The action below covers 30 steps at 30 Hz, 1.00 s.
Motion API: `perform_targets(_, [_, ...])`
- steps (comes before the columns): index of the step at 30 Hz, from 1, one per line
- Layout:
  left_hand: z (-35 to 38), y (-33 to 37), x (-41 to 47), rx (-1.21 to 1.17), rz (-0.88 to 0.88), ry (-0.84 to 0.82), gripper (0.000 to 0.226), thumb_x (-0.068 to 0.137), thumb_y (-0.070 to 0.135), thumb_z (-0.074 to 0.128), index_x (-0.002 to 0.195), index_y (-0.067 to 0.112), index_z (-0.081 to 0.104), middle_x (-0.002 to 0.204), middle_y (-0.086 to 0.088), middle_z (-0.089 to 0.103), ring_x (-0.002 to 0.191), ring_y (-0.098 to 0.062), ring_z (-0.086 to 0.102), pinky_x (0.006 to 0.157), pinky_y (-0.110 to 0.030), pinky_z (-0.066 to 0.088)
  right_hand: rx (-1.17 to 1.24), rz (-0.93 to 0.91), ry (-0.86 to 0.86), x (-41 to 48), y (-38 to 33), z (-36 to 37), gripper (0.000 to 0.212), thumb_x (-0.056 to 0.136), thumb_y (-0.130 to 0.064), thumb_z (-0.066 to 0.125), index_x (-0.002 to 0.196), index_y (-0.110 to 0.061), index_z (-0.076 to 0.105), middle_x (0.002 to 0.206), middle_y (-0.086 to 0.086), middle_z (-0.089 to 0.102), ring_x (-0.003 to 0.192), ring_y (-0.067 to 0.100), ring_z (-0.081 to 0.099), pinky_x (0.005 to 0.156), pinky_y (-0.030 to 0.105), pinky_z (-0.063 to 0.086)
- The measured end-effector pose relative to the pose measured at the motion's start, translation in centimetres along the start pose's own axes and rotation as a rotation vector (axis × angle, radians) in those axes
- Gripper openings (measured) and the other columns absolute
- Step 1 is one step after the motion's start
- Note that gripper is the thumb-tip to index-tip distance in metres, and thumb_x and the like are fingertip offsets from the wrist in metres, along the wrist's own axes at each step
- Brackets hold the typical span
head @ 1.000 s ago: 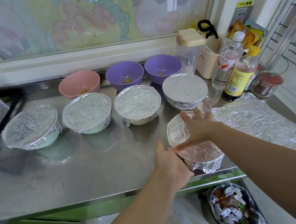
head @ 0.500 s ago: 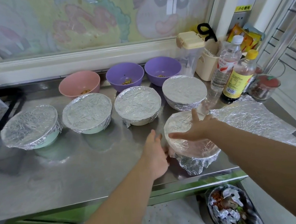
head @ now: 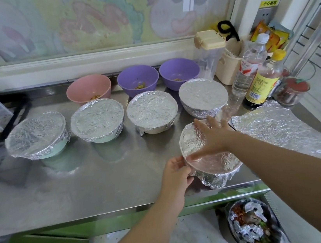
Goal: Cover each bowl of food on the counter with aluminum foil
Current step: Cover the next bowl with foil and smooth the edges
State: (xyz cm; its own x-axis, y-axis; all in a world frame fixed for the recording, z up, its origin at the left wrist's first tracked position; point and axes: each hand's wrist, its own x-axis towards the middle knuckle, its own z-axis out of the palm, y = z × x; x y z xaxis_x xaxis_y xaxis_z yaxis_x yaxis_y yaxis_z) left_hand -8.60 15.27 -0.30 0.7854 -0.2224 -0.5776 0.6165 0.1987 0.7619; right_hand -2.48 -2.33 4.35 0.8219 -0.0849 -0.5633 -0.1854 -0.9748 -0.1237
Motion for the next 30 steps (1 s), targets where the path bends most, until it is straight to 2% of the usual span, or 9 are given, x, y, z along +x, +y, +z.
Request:
perform_targets(3, [-0.1,-0.7,0.0,-0.045,0.020,-0.036,0.040,0.085,-0.005,0.068,0.120,0.012,0.056,0.119,-0.010,0.069,0.111,-0.028,0.065,0.098,-0.040,0.050,0.009,0.018,0.001,0.8,0.2,0.7,0.154,0.034,-0.106,0.054,0.153,-0.046,-0.024,0.165,0.006,-0.027,0.148,0.049,-0.024,0.116,0.075,0.003])
perform_targets(6, [0.0,-1.5,-0.3,-0.038,0.093,0.003,0.043,0.082,-0.007,0.071,0.118,0.010,0.056,0.117,-0.008,0.069,0.101,-0.027,0.068,0.089,-0.037,0.057,0.017,0.021,0.005,1.6,0.5,1.2,0.158,0.024,-0.111,0.046,0.150,-0.048,-0.027,0.165,0.005,-0.028,0.148,0.045,-0.027,0.115,0.076,0.003])
perform_targets(9, [0.2,-2.1,-0.7,0.155,0.166,0.108,0.035,0.083,0.003,0.071,0.113,0.016,0.059,0.111,-0.001,0.070,0.100,-0.018,0.069,0.089,-0.036,0.057,0.012,0.018,0.014,1.7,0.6,1.4,0.158,0.025,-0.110,0.046,0.151,-0.047,-0.027,0.165,0.005,-0.028,0.148,0.045,-0.026,0.115,0.076,0.003])
perform_targets(14, [0.3,-2.2,-0.9,0.416,0.322,0.236,0.020,0.083,0.014,0.074,0.101,0.016,0.067,0.093,0.006,0.073,0.083,0.002,0.066,0.075,-0.017,0.050,0.057,0.029,0.004,1.3,0.5,1.2,0.157,0.028,-0.106,0.052,0.152,-0.048,-0.024,0.165,0.002,-0.028,0.147,0.048,-0.026,0.113,0.078,0.005])
perform_targets(18, [0.4,-1.8,-0.6,0.561,0.385,0.293,0.010,0.083,0.018,0.075,0.092,0.014,0.071,0.085,0.008,0.072,0.075,0.001,0.066,0.066,-0.009,0.046,0.046,0.025,0.001,1.2,0.4,1.2,0.151,0.040,-0.102,0.058,0.153,-0.046,-0.024,0.165,0.005,-0.028,0.146,0.050,-0.027,0.115,0.076,0.005])
perform_targets(21, [0.1,-1.3,-0.3,0.724,0.447,0.302,0.002,0.084,0.016,0.072,0.084,0.017,0.070,0.077,0.009,0.069,0.073,-0.005,0.064,0.065,-0.014,0.045,0.045,0.025,-0.005,1.3,0.4,1.2,0.153,0.036,-0.104,0.055,0.152,-0.046,-0.026,0.165,0.004,-0.029,0.146,0.050,-0.027,0.114,0.077,0.006])
perform_targets(26, [-0.5,-0.3,0.2,0.994,0.485,0.255,0.011,0.084,0.023,0.069,0.074,0.023,0.068,0.073,0.009,0.068,0.071,-0.008,0.061,0.064,-0.025,0.047,0.044,0.031,-0.003,1.4,0.4,1.3,0.151,0.038,-0.103,0.057,0.151,-0.048,-0.026,0.165,0.002,-0.030,0.147,0.048,-0.027,0.113,0.078,0.006])
perform_targets(30, [-0.3,-0.7,0.4,1.019,0.510,0.307,0.013,0.084,0.021,0.068,0.071,0.018,0.068,0.072,0.005,0.067,0.070,-0.013,0.060,0.065,-0.035,0.050,0.040,0.030,-0.011,1.5,0.4,1.4,0.153,0.036,-0.105,0.055,0.150,-0.047,-0.028,0.165,0.004,-0.029,0.146,0.047,-0.029,0.114,0.077,0.003])
